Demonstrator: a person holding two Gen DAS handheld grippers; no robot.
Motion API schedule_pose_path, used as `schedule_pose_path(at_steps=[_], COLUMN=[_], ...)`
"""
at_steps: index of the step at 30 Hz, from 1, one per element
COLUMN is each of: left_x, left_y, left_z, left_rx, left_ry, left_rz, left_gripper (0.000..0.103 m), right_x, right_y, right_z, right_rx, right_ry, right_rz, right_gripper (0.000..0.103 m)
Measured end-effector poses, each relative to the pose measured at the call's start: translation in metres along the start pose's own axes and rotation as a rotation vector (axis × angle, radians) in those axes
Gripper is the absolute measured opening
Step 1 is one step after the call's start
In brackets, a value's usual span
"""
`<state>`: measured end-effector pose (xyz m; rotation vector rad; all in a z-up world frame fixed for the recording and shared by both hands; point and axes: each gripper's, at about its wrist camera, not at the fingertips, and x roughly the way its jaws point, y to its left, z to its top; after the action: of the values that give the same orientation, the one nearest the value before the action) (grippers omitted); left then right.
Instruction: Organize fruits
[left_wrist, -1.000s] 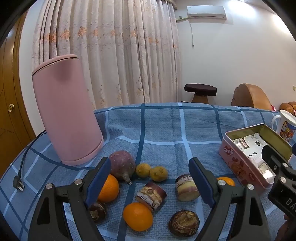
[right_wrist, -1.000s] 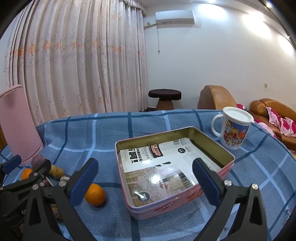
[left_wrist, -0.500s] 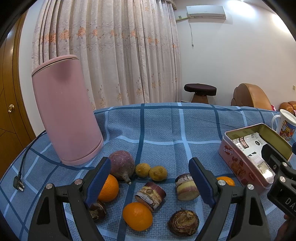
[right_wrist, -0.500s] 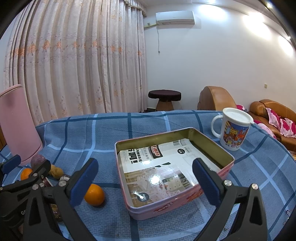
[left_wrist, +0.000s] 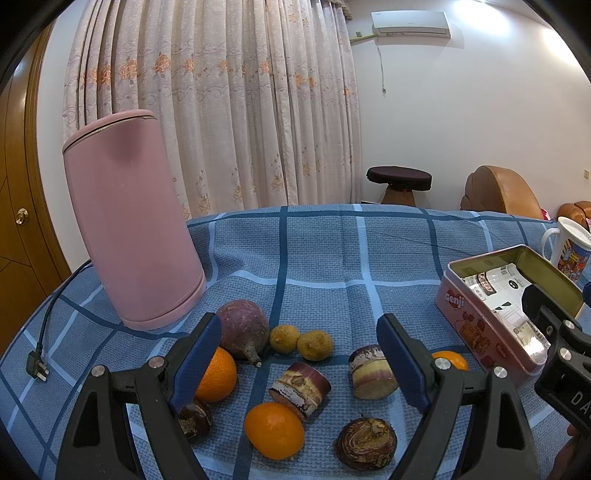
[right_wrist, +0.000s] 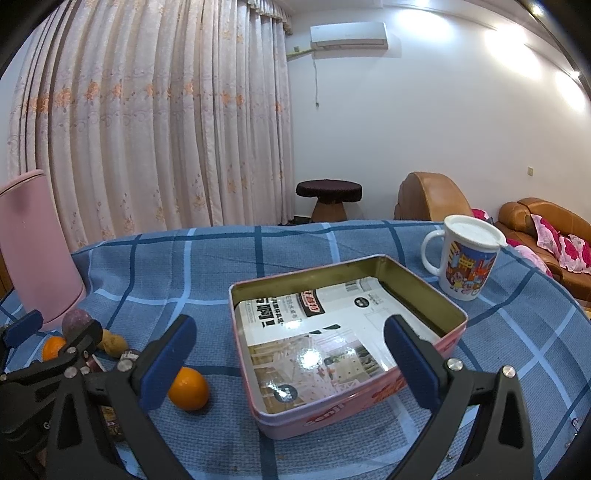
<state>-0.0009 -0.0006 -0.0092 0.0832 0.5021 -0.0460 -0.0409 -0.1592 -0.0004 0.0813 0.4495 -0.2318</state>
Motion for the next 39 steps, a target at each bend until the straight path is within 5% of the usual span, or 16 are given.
schedule_pose_path(at_steps=[39], left_x=[-0.0001], left_y=[-0.0039], left_z=[-0.0037], left_rx=[0.006], left_ry=[0.004], left_rz=[-0.017], left_gripper=[0.087], right_x=[-0.0029], right_y=[0.0085], right_z=[0.0012], right_rx=[-0.010], right_ry=[-0.003], right_rz=[0.018], right_gripper=[0.102])
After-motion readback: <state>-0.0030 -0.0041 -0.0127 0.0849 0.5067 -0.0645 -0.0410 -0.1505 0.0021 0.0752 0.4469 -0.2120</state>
